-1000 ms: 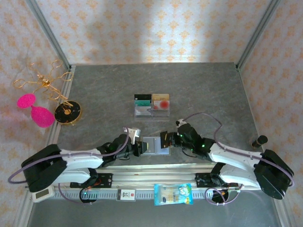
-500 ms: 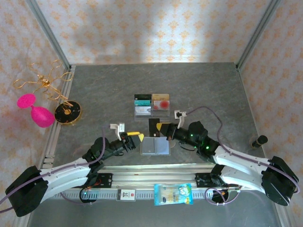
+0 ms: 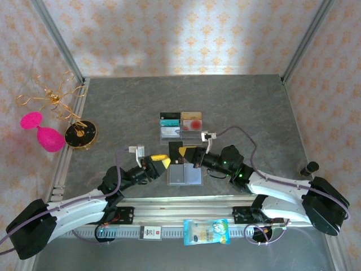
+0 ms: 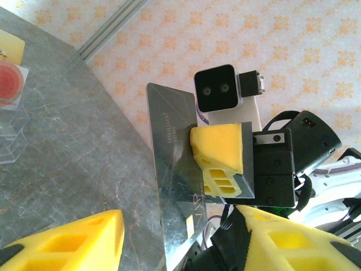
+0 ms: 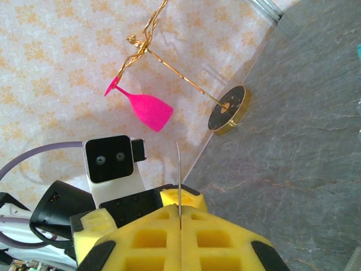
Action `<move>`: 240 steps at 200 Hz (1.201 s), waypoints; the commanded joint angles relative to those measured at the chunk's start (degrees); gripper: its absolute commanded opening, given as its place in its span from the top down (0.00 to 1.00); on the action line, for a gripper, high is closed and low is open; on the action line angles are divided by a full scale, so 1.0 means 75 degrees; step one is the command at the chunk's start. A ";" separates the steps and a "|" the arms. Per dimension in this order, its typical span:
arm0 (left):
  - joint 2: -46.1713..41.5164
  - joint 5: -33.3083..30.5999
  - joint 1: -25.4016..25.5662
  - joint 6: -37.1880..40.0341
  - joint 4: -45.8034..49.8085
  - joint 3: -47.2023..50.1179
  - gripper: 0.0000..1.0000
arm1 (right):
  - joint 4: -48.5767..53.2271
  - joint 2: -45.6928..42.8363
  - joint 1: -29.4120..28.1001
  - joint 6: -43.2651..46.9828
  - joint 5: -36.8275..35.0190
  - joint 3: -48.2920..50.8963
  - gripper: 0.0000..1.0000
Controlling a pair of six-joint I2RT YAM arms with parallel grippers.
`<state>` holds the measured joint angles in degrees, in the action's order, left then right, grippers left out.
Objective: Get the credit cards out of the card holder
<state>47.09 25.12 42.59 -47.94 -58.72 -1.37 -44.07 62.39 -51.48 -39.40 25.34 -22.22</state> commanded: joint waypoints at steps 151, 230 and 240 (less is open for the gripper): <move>0.0014 -0.0411 -0.0054 -0.0492 -0.1638 0.0344 0.73 | -0.1580 0.0670 -0.0869 -0.0690 -0.2115 -0.0284 1.00; 0.0195 -0.0519 -0.0065 -0.0300 -0.1431 0.0083 0.85 | -0.1619 0.1135 -0.1044 -0.0736 -0.1996 -0.0319 1.00; 0.0203 -0.0503 -0.0072 -0.0260 -0.1347 0.0020 0.88 | -0.1492 0.1122 -0.1052 -0.0704 -0.1965 -0.0341 1.00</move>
<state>48.53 21.52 42.59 -51.00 -66.76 -0.30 -55.77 70.35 -58.83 -45.04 10.46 -24.01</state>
